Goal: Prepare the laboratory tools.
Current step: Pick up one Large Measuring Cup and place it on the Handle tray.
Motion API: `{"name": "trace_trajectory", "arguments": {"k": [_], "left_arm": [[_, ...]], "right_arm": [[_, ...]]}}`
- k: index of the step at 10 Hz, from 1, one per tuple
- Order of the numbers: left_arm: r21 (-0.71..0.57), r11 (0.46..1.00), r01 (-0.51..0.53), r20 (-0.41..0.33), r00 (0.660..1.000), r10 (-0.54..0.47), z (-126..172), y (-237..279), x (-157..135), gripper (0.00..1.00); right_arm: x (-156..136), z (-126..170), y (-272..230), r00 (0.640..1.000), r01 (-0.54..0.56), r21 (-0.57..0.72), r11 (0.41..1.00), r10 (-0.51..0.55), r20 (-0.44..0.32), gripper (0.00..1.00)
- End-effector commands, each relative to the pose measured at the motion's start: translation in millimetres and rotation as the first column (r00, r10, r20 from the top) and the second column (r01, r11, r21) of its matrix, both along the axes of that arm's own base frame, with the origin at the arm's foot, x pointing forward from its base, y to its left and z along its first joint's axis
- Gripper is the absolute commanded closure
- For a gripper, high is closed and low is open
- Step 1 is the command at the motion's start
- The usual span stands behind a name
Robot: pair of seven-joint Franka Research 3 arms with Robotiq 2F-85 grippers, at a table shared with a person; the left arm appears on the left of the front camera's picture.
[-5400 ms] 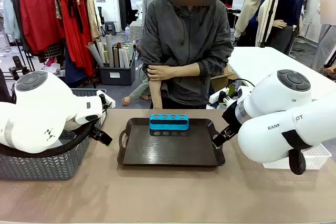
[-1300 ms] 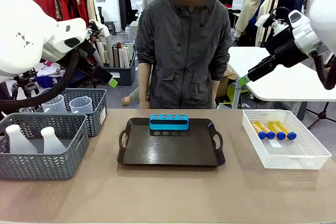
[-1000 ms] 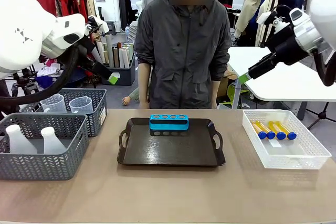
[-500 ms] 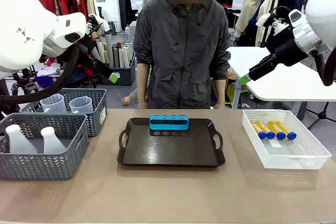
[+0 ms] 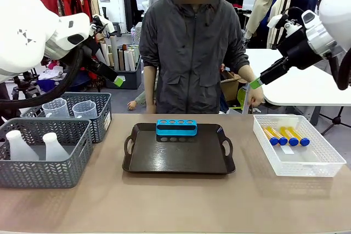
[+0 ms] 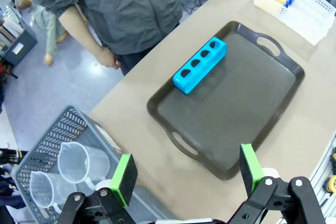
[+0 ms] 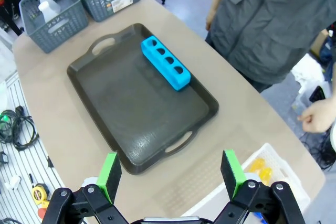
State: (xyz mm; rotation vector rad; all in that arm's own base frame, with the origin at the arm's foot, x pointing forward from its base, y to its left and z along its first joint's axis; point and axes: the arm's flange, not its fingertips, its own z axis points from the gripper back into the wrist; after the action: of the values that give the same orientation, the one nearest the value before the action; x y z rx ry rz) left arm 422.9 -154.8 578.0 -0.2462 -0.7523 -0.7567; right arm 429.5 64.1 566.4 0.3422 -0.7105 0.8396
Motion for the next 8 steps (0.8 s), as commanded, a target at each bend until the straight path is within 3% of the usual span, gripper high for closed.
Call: {"name": "trace_trajectory", "arguments": {"k": [1, 4, 5, 8], "left_arm": [[-0.008, 1.000, 0.002, -0.006, 1.000, -0.002, 2, 1, -1, 0.00], [0.000, 1.000, 0.000, 0.000, 1.000, 0.000, 0, 0, 0, 0.00], [0.035, 0.999, -0.016, -0.034, 0.999, 0.017, 9, -1, 3, 0.00], [0.160, 0.973, -0.164, -0.080, 0.981, 0.179, 42, 11, 19, 0.00]], "right_arm": [[1, 1, -1, 1.000, -0.010, 0.023, 1.000, 0.010, -0.001, 0.00], [1, 1, -1, 1.000, -0.010, 0.023, 1.000, 0.010, -0.001, 0.00], [1, 1, -1, 1.000, -0.010, 0.023, 1.000, 0.010, -0.001, 0.00], [1, 1, -1, 1.000, -0.010, 0.023, 1.000, 0.010, -0.001, 0.00]]}}
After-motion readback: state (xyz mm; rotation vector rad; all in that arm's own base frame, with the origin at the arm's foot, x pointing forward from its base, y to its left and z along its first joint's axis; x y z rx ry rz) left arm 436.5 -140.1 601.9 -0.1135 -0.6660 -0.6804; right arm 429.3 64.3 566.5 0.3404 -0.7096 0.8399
